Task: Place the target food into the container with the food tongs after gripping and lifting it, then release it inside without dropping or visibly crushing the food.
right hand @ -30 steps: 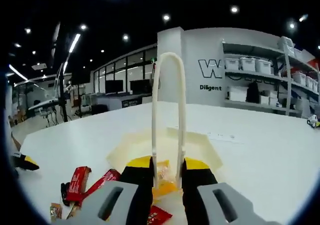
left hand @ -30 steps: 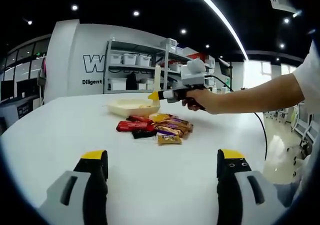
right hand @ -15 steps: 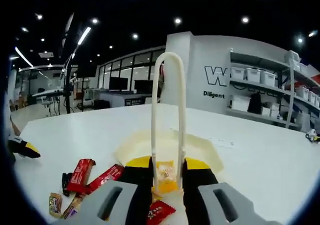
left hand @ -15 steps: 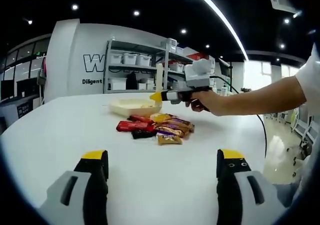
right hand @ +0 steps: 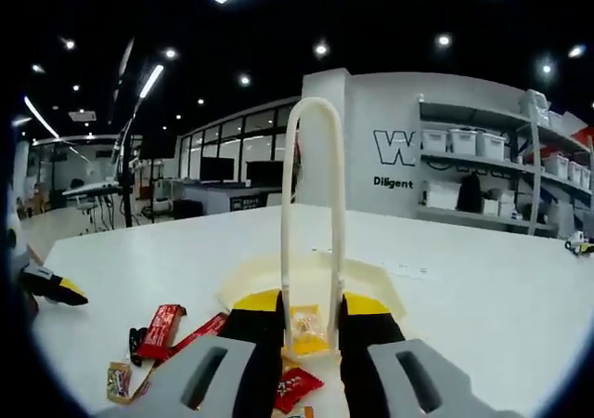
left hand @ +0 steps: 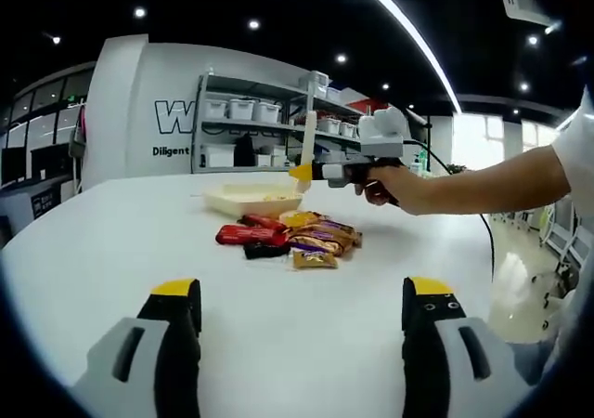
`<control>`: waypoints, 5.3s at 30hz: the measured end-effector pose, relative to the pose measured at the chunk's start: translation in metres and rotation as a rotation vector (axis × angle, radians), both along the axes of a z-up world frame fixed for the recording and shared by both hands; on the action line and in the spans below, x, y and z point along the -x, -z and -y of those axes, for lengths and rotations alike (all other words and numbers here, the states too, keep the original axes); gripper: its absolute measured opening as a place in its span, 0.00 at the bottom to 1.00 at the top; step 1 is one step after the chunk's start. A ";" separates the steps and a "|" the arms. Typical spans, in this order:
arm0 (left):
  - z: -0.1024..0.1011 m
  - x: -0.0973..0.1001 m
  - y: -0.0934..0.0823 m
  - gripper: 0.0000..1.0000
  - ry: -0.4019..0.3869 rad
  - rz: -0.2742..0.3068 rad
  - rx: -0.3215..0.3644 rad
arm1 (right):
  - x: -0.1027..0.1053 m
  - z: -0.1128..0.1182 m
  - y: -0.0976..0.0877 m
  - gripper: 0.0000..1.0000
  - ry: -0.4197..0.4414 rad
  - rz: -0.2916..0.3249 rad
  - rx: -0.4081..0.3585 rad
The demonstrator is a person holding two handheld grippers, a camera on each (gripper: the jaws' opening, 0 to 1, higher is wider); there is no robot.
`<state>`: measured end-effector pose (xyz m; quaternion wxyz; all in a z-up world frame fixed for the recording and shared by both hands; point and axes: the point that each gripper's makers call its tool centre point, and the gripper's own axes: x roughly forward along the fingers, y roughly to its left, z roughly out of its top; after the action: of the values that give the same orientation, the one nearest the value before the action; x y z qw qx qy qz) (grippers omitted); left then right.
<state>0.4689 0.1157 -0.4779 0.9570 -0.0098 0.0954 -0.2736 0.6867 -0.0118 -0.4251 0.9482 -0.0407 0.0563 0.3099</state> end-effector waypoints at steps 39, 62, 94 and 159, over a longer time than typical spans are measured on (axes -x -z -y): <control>0.000 0.001 0.003 0.87 -0.001 -0.013 -0.006 | 0.024 0.035 0.037 0.17 0.015 -0.127 0.076; 0.000 0.000 0.005 0.87 -0.007 -0.015 -0.025 | 0.024 0.026 0.033 0.19 -0.008 -0.127 0.034; 0.001 0.000 0.006 0.86 -0.007 -0.021 -0.030 | 0.024 0.039 0.051 0.20 -0.005 -0.149 0.026; 0.000 0.000 -0.002 0.89 -0.003 0.000 0.031 | 0.005 -0.011 0.013 0.14 -0.057 -0.139 0.030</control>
<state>0.4692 0.1159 -0.4754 0.9571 -0.0248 0.0913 -0.2739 0.6818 -0.0012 -0.4382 0.9321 -0.0348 0.1255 0.3381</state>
